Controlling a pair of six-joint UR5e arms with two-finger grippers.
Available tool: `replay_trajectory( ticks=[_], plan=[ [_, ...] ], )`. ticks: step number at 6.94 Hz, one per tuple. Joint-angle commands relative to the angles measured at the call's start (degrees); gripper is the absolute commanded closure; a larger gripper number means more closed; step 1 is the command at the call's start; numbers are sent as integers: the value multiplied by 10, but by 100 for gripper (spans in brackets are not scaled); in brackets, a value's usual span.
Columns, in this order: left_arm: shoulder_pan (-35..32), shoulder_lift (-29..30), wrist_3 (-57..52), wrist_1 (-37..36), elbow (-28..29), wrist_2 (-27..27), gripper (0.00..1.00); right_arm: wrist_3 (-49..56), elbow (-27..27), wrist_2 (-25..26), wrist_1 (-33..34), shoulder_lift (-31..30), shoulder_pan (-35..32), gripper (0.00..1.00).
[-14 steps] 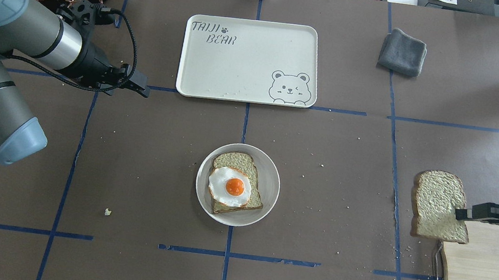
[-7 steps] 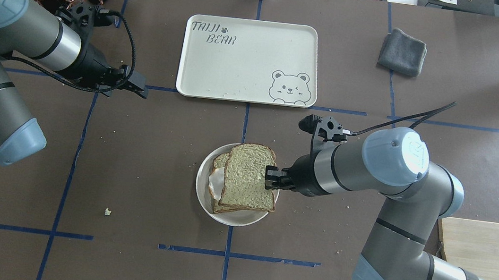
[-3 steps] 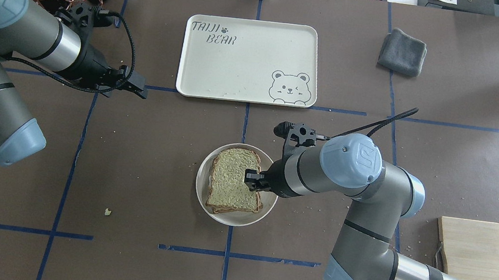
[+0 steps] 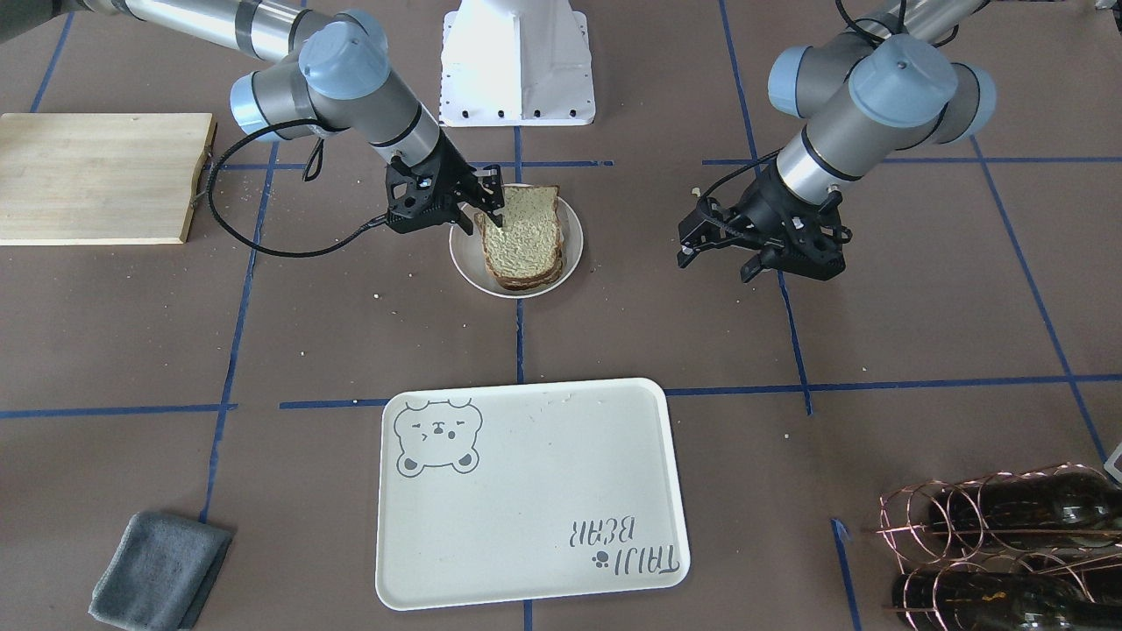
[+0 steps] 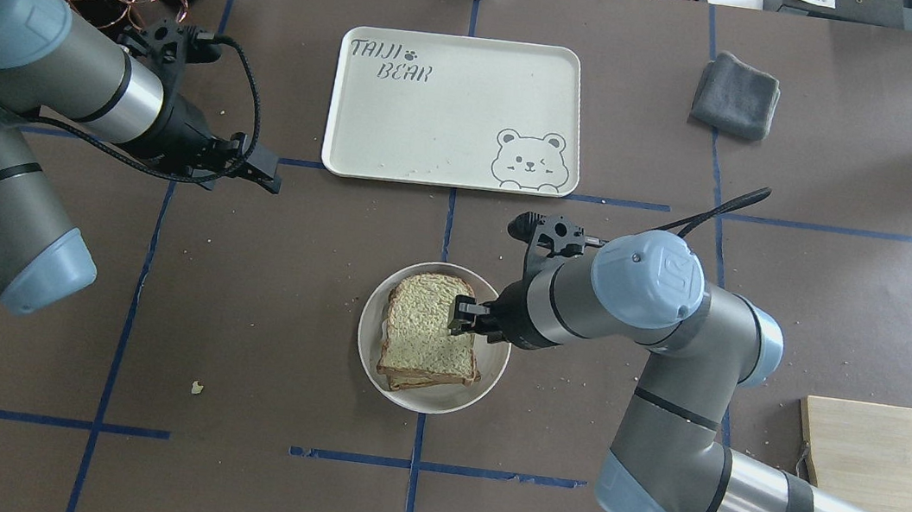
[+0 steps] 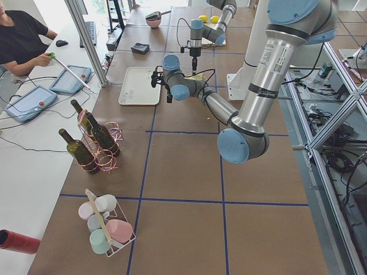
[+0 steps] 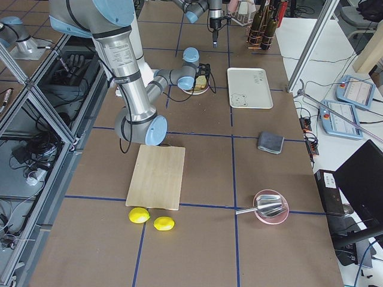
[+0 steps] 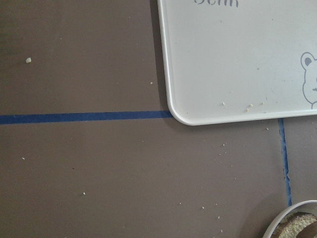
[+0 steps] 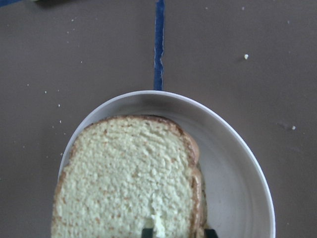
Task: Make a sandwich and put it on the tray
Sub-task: 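Release the bread and withdraw the right gripper while the left gripper approaches the plate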
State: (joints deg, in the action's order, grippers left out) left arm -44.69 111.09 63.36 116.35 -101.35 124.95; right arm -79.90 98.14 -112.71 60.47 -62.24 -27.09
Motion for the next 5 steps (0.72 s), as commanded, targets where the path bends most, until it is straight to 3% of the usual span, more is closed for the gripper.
replay_trajectory(
  ticks=[1,3,5],
  plan=[
    [72,15,54,-2,-1,-64,1,2,21,-86,65,-2,-85,0],
    [150,36,133,-2,1,-101,21,72,41,-102,163,-9,-145,0],
    [188,64,147,-1,39,-119,40,119,67,-104,192,-32,-169,0]
  ],
)
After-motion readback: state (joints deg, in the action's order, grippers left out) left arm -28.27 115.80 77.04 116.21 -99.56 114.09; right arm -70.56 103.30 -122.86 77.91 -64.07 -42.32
